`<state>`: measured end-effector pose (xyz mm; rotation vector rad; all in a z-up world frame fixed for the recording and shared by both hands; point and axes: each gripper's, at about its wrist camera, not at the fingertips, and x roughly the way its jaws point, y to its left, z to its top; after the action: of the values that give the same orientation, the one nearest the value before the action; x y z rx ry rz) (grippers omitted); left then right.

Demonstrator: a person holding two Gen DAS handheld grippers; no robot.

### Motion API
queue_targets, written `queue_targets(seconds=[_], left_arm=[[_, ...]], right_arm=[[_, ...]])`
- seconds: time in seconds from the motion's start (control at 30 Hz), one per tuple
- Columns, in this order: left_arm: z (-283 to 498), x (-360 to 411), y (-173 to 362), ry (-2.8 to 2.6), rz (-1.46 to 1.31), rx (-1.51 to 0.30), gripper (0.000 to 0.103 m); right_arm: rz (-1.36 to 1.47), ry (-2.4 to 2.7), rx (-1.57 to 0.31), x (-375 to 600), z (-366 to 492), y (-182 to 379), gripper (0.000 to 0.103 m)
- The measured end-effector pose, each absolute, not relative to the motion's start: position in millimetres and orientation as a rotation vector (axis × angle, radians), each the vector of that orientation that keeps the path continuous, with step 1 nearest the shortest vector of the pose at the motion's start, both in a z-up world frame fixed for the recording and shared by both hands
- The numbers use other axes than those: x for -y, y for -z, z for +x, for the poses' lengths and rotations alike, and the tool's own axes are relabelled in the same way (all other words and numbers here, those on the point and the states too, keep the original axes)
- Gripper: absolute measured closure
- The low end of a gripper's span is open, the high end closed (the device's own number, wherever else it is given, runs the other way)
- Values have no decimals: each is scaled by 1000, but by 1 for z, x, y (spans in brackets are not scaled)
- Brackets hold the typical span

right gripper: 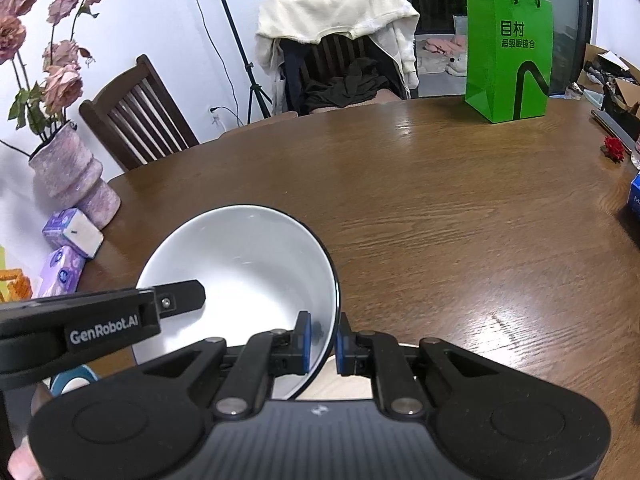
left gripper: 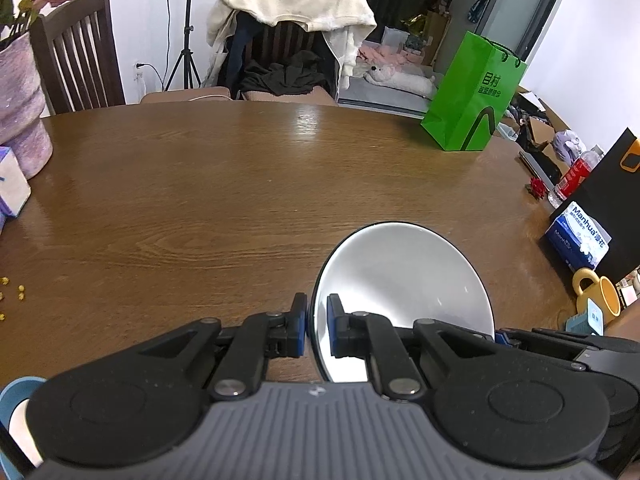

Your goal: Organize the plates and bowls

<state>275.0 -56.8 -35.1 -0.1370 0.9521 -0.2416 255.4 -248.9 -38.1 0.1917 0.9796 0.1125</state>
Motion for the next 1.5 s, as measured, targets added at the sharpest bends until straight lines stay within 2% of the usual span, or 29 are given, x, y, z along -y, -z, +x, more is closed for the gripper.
queue_targets(seconds=[1.5], left_arm=[[222,-58,32,242,-137,-942,92]], right_arm=[[175,-135,-977,139,200,35,91]])
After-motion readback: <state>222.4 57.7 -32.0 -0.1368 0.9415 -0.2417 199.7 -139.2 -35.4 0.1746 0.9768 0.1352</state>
